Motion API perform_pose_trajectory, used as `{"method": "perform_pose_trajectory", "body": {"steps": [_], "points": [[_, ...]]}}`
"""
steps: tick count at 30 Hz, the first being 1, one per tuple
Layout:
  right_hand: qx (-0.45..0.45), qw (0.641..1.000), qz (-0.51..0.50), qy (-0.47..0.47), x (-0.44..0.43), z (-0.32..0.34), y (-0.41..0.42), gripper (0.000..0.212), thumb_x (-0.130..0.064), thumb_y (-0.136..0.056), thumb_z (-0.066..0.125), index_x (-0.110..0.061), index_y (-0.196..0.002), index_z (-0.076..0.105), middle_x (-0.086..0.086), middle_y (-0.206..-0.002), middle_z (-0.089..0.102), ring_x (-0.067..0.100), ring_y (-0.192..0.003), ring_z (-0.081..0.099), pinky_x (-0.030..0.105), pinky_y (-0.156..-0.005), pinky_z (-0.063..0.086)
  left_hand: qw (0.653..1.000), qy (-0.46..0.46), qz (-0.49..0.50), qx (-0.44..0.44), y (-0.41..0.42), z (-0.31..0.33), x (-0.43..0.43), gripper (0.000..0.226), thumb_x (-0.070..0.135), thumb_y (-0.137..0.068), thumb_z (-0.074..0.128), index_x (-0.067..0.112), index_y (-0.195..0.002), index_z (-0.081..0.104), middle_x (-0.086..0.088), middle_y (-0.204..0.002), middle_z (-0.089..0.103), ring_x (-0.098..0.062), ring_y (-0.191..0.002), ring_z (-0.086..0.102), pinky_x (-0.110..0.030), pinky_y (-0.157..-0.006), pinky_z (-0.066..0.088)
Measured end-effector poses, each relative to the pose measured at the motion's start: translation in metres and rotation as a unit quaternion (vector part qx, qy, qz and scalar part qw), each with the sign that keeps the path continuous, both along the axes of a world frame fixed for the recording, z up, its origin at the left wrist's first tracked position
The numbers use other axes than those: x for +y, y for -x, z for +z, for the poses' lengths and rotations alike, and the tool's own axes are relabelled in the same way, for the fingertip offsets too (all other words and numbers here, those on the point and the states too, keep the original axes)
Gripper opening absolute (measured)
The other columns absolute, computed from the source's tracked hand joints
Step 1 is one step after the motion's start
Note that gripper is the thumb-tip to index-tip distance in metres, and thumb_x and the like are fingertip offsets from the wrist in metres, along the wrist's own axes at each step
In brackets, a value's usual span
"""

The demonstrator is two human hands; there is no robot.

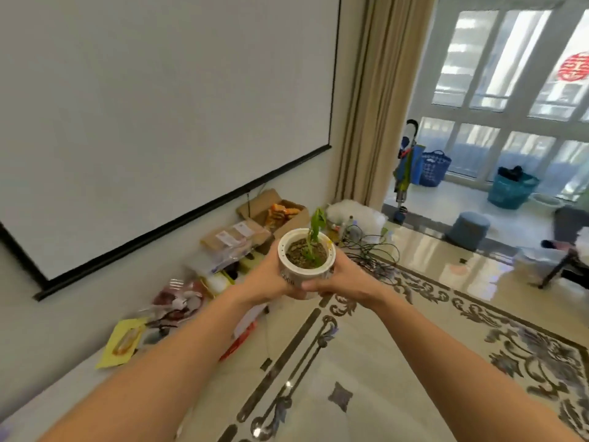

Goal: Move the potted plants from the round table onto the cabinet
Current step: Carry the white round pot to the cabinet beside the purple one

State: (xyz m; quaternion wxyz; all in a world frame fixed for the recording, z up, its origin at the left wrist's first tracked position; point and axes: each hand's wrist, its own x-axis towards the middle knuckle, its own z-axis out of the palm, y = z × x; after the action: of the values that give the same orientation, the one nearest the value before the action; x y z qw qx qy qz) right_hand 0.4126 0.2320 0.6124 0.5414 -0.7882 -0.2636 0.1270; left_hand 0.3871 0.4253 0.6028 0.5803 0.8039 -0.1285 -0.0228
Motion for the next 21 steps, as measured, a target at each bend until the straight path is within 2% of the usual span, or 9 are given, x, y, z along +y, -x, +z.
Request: {"method": "perform_pose_trajectory", "body": {"steps": [2,5,7,10,13,14,16,19,21], "points": [[-0.009,0.999,0.044,0.001,0.053,-0.003,-0.01,0.079,-0.017,-0.072,0.089,-0.042,-0.136,0.049,-0.018,-0.129,0.063,0.001,-0.12,0.058,0.027,-0.097,0.049,0.999,-0.003,0.049,0.015,0.005,-0.008,0.051,0.112,-0.003,-0.058,0.09,0.028,-0.147,0.029,0.009,-0.141,0.046,-0.002,-0.129,0.047,-0.016,-0.098,0.047],[-0.026,0.994,0.102,0.004,0.137,-0.015,-0.016,0.081,-0.016,-0.072,0.089,-0.049,-0.133,0.048,-0.027,-0.129,0.06,-0.006,-0.124,0.053,0.015,-0.104,0.042,0.991,-0.01,0.129,0.039,0.019,-0.026,0.129,0.112,0.007,-0.056,0.092,0.033,-0.146,0.03,0.019,-0.135,0.049,0.002,-0.125,0.048,-0.004,-0.084,0.046],[-0.015,0.992,0.126,0.01,0.192,-0.023,-0.015,0.084,-0.02,-0.07,0.09,-0.048,-0.134,0.045,-0.027,-0.131,0.059,-0.006,-0.126,0.051,0.016,-0.107,0.041,0.984,-0.016,0.174,0.042,0.032,-0.038,0.181,0.113,0.013,-0.054,0.093,0.032,-0.145,0.03,0.021,-0.132,0.049,-0.002,-0.125,0.049,-0.014,-0.093,0.047],[-0.001,0.987,0.162,0.013,0.275,-0.039,-0.01,0.082,-0.018,-0.068,0.092,-0.034,-0.137,0.05,-0.016,-0.131,0.063,0.002,-0.125,0.056,0.024,-0.108,0.043,0.97,-0.026,0.234,0.056,0.056,-0.054,0.257,0.109,0.017,-0.052,0.093,0.029,-0.141,0.031,0.009,-0.132,0.052,-0.012,-0.124,0.051,-0.032,-0.1,0.049],[0.001,0.981,0.192,0.011,0.351,-0.051,-0.001,0.076,-0.013,-0.066,0.092,-0.032,-0.13,0.057,-0.011,-0.126,0.068,0.005,-0.119,0.061,0.023,-0.102,0.047,0.96,-0.034,0.271,0.065,0.078,-0.067,0.324,0.107,0.017,-0.053,0.092,0.025,-0.141,0.031,0.007,-0.13,0.053,-0.013,-0.119,0.054,-0.02,-0.087,0.05],[-0.004,0.979,0.204,0.016,0.377,-0.058,0.003,0.073,-0.01,-0.066,0.092,-0.03,-0.128,0.059,-0.008,-0.124,0.069,0.008,-0.118,0.063,0.023,-0.1,0.048,0.955,-0.034,0.285,0.069,0.086,-0.073,0.346,0.107,0.018,-0.053,0.091,0.024,-0.14,0.031,0.006,-0.13,0.054,-0.014,-0.119,0.055,-0.022,-0.087,0.051],[-0.012,0.973,0.228,0.018,0.429,-0.07,0.011,0.07,-0.007,-0.064,0.092,-0.025,-0.126,0.062,-0.003,-0.122,0.071,0.012,-0.115,0.065,0.027,-0.099,0.05,0.947,-0.022,0.312,0.071,0.101,-0.087,0.391,0.106,0.019,-0.053,0.092,0.025,-0.14,0.031,0.003,-0.132,0.053,-0.016,-0.121,0.054,-0.034,-0.097,0.051],[-0.005,0.967,0.254,0.01,0.488,-0.094,0.018,0.068,-0.004,-0.065,0.092,-0.021,-0.124,0.064,-0.001,-0.118,0.072,0.014,-0.113,0.067,0.036,-0.099,0.054,0.943,0.003,0.324,0.07,0.117,-0.111,0.441,0.102,0.019,-0.054,0.092,0.039,-0.134,0.031,0.006,-0.136,0.048,-0.012,-0.127,0.049,-0.028,-0.104,0.044],[-0.002,0.962,0.273,0.012,0.522,-0.114,0.021,0.066,-0.004,-0.066,0.091,-0.029,-0.121,0.065,-0.008,-0.116,0.072,0.009,-0.112,0.066,0.025,-0.093,0.054,0.935,0.011,0.343,0.084,0.126,-0.133,0.468,0.104,0.018,-0.056,0.093,0.039,-0.137,0.031,0.008,-0.139,0.046,-0.008,-0.129,0.047,-0.027,-0.105,0.043]]}}
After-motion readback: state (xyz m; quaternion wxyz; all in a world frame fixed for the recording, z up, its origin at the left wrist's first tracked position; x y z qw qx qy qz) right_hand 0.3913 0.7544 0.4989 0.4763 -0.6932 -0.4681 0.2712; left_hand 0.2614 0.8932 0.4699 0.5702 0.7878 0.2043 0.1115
